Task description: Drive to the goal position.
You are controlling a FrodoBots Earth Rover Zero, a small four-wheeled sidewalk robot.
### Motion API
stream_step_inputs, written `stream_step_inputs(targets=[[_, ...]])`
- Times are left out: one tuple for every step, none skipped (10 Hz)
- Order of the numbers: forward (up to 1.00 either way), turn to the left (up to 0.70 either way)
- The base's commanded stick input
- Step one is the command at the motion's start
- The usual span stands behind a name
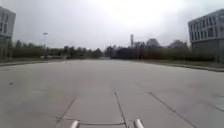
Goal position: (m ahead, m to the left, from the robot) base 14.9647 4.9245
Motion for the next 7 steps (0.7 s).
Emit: stream_step_inputs(targets=[[1.0, 0.0], [1.0, 0.0], [1.0, 0.0], [1.0, 0.0], [1.0, 0.0], [1.0, 0.0], [1.0, 0.0]])
